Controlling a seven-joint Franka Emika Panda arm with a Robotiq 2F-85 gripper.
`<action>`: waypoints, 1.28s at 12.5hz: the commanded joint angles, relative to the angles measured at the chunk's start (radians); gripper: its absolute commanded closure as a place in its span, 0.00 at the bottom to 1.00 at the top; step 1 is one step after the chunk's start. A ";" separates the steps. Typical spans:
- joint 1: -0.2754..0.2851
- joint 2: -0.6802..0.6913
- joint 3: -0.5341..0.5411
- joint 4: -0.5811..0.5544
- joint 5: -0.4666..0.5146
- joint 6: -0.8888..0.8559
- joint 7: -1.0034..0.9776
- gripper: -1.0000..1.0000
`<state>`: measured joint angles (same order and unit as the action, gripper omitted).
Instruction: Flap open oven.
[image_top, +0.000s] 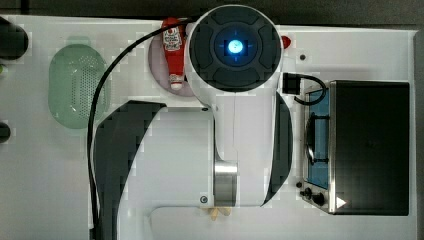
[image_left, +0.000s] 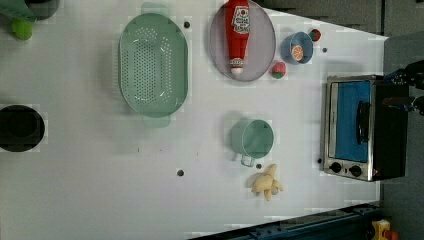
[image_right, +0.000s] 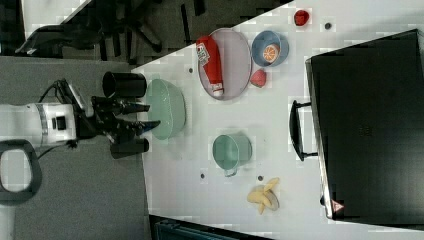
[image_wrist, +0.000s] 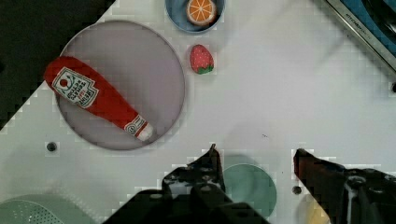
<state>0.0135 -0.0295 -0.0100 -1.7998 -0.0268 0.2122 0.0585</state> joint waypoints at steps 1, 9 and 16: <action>-0.053 -0.328 -0.050 -0.239 -0.032 -0.128 -0.028 0.21; -0.053 -0.328 -0.050 -0.239 -0.032 -0.128 -0.028 0.43; -0.059 -0.319 -0.102 -0.262 -0.041 -0.093 -0.173 0.82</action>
<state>-0.0403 -0.3357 -0.0819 -2.0625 -0.0667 0.1008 -0.0054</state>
